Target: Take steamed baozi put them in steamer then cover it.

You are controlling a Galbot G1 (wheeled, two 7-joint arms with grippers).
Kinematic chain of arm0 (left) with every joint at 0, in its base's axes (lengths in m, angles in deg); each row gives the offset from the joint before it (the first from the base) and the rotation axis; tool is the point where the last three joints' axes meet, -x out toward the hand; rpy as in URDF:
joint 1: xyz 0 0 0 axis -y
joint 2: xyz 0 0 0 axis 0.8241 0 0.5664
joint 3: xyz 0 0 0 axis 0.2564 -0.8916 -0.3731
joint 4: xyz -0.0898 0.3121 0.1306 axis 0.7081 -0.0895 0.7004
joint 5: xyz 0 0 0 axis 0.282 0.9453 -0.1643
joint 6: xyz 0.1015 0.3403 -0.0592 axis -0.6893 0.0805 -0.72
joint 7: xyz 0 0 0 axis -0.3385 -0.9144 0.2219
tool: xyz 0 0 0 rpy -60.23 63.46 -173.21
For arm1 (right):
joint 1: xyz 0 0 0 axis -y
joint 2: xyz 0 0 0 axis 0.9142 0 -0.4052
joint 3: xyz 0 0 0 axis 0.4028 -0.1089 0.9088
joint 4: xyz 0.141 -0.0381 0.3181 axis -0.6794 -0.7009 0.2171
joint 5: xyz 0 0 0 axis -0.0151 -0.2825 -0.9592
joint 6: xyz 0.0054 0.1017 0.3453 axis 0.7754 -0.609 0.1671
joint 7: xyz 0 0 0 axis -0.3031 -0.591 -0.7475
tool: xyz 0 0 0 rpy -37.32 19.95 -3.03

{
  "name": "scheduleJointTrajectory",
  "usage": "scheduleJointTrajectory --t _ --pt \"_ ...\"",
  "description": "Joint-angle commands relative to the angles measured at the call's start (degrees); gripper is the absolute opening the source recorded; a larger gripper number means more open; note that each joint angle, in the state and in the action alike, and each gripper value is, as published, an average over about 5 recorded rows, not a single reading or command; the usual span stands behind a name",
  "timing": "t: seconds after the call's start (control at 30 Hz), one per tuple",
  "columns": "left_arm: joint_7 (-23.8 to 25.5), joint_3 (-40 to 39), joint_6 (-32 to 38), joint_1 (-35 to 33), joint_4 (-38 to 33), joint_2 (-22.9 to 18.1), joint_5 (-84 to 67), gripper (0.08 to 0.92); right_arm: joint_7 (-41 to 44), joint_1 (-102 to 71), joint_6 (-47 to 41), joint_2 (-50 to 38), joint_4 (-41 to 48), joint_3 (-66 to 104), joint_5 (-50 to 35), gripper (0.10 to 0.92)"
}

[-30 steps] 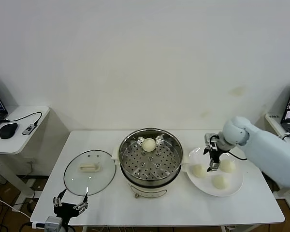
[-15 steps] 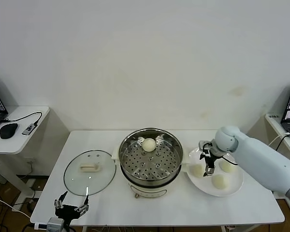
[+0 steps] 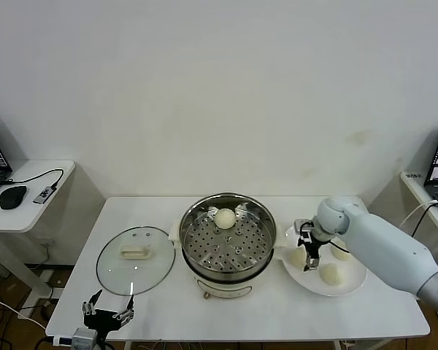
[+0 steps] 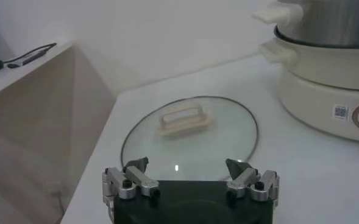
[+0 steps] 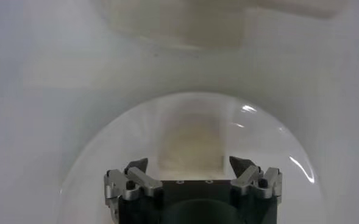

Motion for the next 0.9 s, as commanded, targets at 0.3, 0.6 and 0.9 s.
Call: scheduleJointTrajectory --t 0.3,0.6,0.9 --pt "0.0 -0.1 0.0 0.1 0.3 0.0 0.1 0.823 -1.1 -0.2 0.3 0.7 1.3 0.2 0.3 0.776" --pt "0.0 -0.2 0.1 0.1 0.3 -0.2 0.2 0.823 -1.1 -0.2 0.1 0.2 1.0 0.5 0.1 0.587" --pt "0.0 -0.6 0.1 0.5 -0.2 -0.6 0.4 0.823 1.6 8.3 -1.7 -6.4 -5.9 -3.8 -5.1 0.569"
